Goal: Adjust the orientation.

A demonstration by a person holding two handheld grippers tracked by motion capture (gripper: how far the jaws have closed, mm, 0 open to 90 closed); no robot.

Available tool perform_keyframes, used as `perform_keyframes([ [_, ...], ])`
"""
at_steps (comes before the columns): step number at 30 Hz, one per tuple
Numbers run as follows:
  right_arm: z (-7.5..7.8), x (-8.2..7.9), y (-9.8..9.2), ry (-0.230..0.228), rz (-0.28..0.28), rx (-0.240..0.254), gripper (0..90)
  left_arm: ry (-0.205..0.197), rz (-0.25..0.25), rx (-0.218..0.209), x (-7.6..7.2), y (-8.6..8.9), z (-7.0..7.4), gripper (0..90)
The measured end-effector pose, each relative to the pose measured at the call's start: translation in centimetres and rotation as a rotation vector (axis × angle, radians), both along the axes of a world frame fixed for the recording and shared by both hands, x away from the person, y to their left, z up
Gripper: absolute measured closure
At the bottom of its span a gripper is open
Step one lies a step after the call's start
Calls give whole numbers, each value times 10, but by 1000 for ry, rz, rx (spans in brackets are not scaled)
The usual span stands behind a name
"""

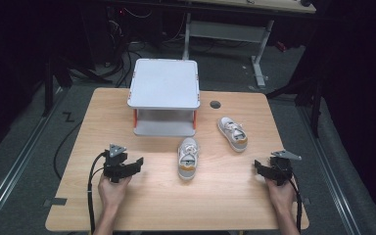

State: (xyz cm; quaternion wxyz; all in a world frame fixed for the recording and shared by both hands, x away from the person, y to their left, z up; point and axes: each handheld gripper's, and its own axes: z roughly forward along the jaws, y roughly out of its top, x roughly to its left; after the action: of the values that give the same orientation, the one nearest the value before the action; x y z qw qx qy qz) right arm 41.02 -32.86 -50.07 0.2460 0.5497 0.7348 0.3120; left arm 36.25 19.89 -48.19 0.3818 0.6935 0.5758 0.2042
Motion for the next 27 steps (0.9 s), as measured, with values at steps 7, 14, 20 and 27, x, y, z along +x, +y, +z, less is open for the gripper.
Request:
perform_keyframes([
  [7, 0, 0, 1, -5, 10, -2, 356, 10, 44, 76, 10, 1, -11, 335],
  [14, 7, -1, 7, 16, 62, -43, 532, 23, 54, 111, 15, 2, -18, 335],
  [20, 35, -3, 19, -56, 184, 27, 594, 20, 59, 162, 17, -2, -23, 326],
  [27, 63, 17, 42, -69, 278, 48, 603, 7, 52, 165, 17, -3, -24, 313],
])
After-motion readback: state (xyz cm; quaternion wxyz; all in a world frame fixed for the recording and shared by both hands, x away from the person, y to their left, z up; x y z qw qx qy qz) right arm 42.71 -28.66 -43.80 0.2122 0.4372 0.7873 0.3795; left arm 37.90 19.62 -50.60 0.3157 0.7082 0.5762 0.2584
